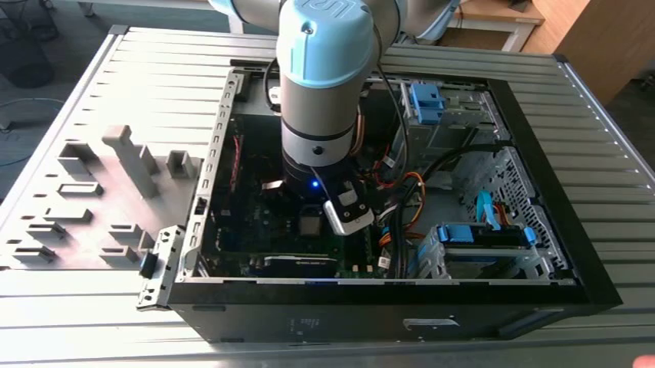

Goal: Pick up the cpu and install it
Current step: 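Place the cpu into insertion slot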

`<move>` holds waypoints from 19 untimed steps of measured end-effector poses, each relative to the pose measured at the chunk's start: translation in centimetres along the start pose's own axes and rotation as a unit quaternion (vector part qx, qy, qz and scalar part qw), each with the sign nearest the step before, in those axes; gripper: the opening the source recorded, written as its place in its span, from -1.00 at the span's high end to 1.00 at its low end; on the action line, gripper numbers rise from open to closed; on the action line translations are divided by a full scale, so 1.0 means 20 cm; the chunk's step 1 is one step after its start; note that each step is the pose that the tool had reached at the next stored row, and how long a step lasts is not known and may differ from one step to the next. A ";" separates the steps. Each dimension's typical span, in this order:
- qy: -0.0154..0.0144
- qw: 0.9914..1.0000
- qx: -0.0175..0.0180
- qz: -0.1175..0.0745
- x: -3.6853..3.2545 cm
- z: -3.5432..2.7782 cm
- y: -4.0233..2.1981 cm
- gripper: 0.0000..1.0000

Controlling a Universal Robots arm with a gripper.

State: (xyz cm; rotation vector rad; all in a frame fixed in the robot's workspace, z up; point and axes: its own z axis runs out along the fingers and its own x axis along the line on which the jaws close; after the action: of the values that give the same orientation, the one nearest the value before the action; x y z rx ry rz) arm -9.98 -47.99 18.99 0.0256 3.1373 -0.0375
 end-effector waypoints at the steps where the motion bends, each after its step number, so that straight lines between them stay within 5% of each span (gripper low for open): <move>1: 0.000 1.000 0.000 0.000 0.000 0.000 0.000 0.07; 19: 0.000 1.000 0.000 -0.011 0.000 0.003 0.000 0.07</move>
State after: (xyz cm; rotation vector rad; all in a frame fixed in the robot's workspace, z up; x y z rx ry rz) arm -9.99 -47.99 18.93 -0.0078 3.1372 -0.0374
